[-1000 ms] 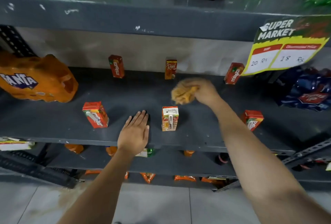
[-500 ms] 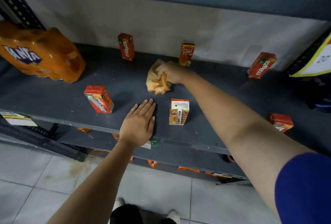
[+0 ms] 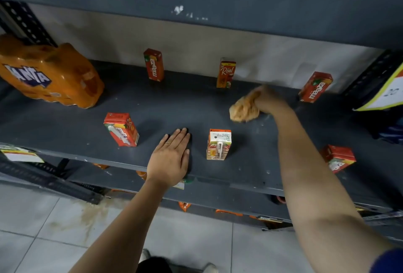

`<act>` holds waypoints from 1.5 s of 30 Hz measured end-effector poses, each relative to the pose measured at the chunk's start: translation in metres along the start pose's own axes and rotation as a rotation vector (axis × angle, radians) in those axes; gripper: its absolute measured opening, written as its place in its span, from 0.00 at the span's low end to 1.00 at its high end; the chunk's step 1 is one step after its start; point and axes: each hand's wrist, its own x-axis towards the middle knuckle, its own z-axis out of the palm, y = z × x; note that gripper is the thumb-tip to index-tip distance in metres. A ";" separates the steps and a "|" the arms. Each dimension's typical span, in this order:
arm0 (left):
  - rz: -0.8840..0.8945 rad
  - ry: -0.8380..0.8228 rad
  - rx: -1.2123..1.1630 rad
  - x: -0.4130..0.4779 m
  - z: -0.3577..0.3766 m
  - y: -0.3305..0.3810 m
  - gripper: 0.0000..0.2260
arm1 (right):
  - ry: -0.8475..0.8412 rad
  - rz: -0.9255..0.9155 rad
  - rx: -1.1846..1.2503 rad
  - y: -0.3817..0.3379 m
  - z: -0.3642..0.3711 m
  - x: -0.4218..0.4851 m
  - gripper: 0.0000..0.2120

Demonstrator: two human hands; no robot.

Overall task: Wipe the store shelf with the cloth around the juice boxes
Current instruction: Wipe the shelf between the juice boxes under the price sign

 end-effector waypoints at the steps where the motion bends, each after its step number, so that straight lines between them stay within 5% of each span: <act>1: 0.002 0.002 -0.003 0.000 0.000 0.000 0.25 | 0.044 -0.028 0.021 -0.010 -0.006 0.009 0.13; 10: -0.002 -0.009 0.007 0.000 0.001 -0.001 0.24 | 0.054 -0.081 -0.357 -0.023 0.035 -0.023 0.16; 18: 0.006 0.023 0.002 0.000 0.003 0.000 0.23 | -0.029 -0.027 -0.321 0.021 0.029 -0.154 0.19; 21: 0.007 0.024 -0.015 0.000 0.003 -0.001 0.24 | -0.042 0.026 -0.157 0.010 -0.010 -0.110 0.16; 25: 0.008 0.023 -0.023 0.000 0.003 -0.002 0.24 | 0.200 0.036 0.044 -0.011 -0.045 -0.020 0.17; 32: 0.007 0.020 -0.015 0.000 0.003 -0.003 0.23 | 0.129 0.030 -0.260 0.017 -0.003 0.000 0.17; 40: 0.002 0.029 0.001 0.000 0.005 -0.003 0.24 | 0.128 0.100 -0.311 0.042 0.038 -0.169 0.16; 45: 0.008 0.041 -0.005 0.000 0.005 -0.002 0.25 | -0.042 0.104 -0.283 0.045 0.019 -0.197 0.19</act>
